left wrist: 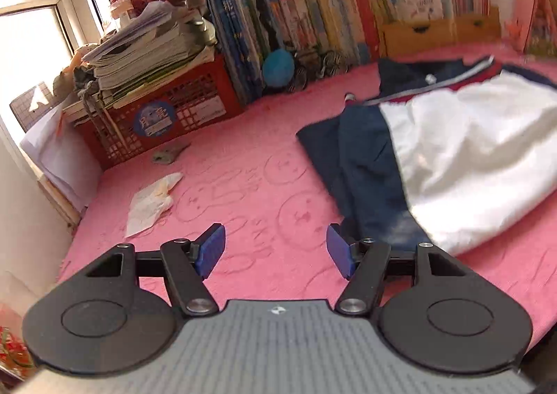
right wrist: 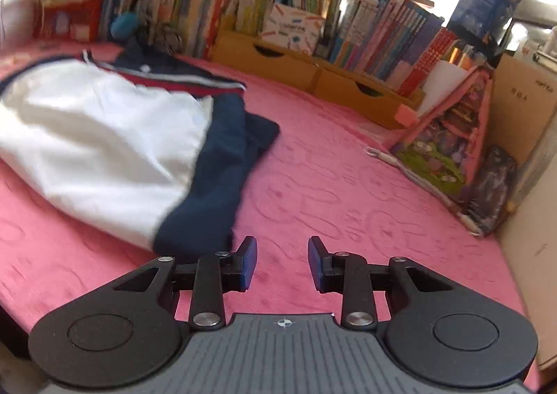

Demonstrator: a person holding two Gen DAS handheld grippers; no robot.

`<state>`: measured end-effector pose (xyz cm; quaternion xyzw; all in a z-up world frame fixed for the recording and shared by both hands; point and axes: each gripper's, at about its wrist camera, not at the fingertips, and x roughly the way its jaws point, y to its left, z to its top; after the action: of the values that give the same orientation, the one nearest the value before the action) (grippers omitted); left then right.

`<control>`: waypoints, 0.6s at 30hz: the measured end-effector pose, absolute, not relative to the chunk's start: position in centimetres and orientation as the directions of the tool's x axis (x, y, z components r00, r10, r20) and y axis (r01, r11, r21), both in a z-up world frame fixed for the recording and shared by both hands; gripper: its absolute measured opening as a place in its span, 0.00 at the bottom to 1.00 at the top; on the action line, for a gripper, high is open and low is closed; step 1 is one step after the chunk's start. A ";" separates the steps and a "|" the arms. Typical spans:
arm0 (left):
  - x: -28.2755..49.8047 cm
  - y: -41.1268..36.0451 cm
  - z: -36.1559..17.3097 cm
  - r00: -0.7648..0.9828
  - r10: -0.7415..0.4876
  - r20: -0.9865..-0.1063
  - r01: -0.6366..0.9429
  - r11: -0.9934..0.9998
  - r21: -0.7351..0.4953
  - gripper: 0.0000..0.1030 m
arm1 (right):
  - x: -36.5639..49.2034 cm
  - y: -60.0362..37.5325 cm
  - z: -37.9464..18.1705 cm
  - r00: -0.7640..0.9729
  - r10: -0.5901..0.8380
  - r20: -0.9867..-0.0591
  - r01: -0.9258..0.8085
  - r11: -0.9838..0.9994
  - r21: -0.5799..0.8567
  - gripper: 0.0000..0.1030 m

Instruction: Fold clothes

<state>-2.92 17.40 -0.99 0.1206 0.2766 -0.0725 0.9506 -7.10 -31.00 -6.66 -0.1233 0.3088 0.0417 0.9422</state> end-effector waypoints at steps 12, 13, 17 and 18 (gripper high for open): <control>5.6 -0.3 -7.2 0.707 -0.364 -0.606 0.583 0.785 0.209 0.65 | 1.4 -12.8 -8.1 0.761 0.260 -0.594 -0.430 0.889 -0.161 0.29; 6.9 -0.7 -7.7 0.722 -0.336 -0.605 0.558 0.800 0.221 0.64 | 2.7 -13.0 -8.4 0.767 0.232 -0.598 -0.384 0.913 -0.139 0.29; 11.5 -0.4 -7.6 0.795 -0.178 -0.580 0.372 0.898 0.234 0.64 | 5.6 -15.1 -8.4 0.802 0.148 -0.578 -0.178 0.984 0.005 0.29; 12.3 -0.2 -7.4 0.811 -0.129 -0.570 0.314 0.919 0.239 0.64 | 5.1 -15.8 -8.2 0.816 0.135 -0.562 -0.138 0.990 0.036 0.30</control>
<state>12.33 -0.22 -7.42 0.1630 0.2835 -0.1181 0.9376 5.12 -15.77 -8.16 -0.0031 0.2946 0.0717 0.9529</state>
